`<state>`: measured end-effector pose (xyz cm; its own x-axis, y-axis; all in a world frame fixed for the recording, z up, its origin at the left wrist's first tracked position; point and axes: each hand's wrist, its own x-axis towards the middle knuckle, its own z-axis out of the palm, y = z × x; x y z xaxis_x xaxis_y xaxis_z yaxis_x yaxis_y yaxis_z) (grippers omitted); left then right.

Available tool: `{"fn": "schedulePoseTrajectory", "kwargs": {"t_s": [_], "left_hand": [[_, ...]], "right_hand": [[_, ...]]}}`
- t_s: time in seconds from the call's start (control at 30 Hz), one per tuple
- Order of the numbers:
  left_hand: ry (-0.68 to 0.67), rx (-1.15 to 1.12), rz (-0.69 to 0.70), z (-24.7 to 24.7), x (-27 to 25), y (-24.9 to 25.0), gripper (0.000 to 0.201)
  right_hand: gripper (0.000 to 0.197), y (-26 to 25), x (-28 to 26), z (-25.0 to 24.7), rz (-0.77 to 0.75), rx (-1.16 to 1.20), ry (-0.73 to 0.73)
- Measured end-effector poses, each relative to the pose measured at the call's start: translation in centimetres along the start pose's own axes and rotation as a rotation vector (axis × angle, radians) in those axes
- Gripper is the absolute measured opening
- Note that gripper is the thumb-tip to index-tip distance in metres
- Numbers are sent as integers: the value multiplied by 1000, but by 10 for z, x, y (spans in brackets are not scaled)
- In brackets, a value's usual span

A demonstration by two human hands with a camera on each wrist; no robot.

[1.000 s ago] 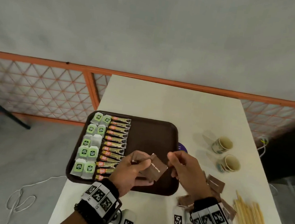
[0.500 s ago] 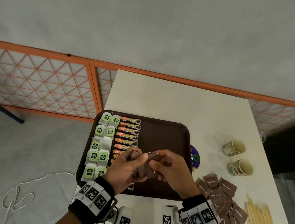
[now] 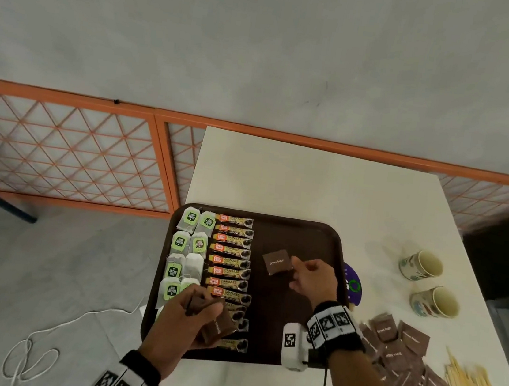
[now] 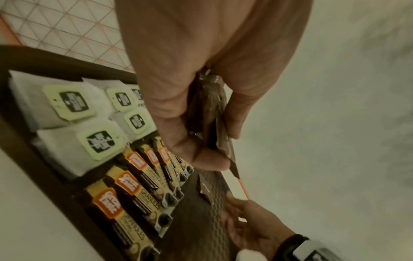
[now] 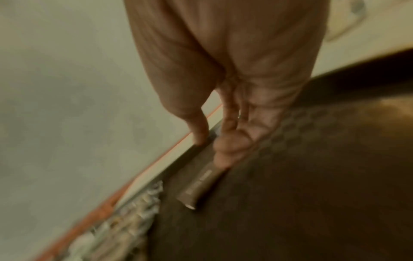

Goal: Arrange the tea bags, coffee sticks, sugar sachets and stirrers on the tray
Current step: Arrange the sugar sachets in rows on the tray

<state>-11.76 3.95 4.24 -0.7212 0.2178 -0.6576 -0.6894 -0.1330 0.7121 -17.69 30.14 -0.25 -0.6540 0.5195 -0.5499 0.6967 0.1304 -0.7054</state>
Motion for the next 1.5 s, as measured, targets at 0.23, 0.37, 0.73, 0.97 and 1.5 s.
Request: {"fn": "schedulePoseTrajectory", "kwargs": {"t_s": [0.23, 0.37, 0.73, 0.97, 1.5], "left_hand": [[43, -28, -79, -13, -1, -5, 15], [46, -35, -117, -19, 3, -4, 14], [9, -271, -68, -24, 8, 13, 21], [-53, -375, -34, -14, 24, 23, 26], [-26, 143, 70, 69, 34, 16, 12]], "right_hand": [[17, 19, 2, 25, -615, -742, -42], [27, 1, 22, 47, -643, -703, -41], [30, -25, 42, 67, -564, -615, -30], [23, -37, -10, 46, -629, -488, -22], [8, -16, -60, -25, -413, -118, -460]]}}
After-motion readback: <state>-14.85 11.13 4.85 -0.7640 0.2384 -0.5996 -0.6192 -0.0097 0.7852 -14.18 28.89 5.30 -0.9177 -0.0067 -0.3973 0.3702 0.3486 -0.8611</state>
